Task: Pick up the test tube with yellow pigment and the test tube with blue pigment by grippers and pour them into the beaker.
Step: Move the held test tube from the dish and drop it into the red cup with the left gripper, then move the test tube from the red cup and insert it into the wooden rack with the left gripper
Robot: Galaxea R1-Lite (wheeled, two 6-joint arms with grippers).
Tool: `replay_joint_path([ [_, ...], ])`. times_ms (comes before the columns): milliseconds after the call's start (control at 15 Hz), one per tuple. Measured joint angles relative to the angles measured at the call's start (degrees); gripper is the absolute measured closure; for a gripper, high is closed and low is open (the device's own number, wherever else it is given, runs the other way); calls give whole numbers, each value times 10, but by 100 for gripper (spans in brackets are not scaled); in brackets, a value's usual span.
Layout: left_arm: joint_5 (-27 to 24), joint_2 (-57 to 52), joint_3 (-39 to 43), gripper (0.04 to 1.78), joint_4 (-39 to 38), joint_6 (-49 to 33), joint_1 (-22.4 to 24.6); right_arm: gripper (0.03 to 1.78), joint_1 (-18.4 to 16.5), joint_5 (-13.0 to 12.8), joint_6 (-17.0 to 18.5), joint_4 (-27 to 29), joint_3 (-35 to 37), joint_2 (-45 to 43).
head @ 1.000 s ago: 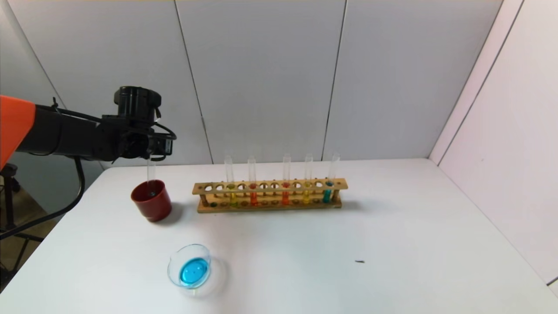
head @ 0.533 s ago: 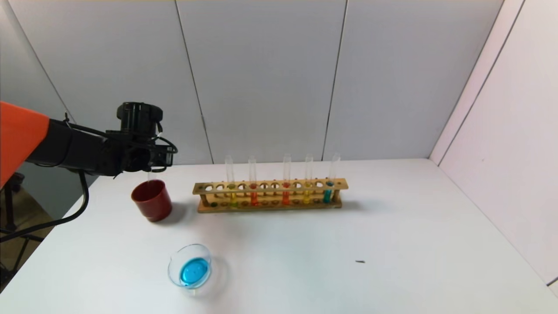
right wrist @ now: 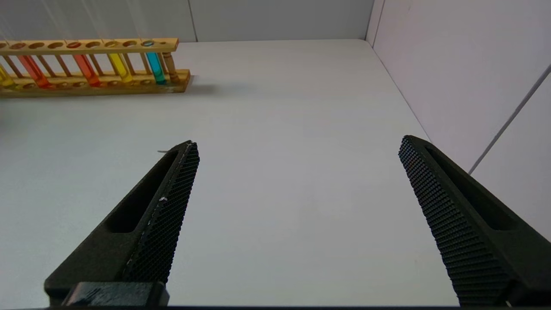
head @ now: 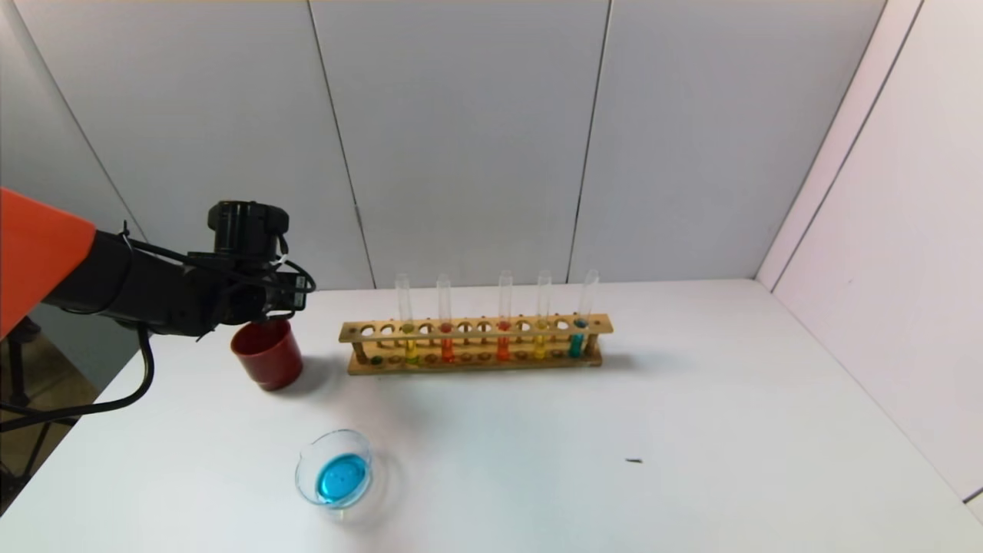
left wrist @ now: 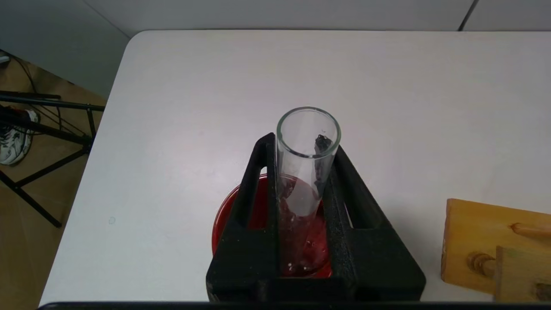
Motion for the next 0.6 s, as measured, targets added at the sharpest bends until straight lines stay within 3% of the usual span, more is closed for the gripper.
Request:
replay_joint_path([
  [200,1,-7,1,120,-1,0,0,11,0,0,0,0,0,0],
  [467,1,-20,7,53,-1,0,-3,11,0,0,0,0,0,0],
  [600,2,-35,18,28,-2,-2,-10,11,0,0,0,0,0,0],
])
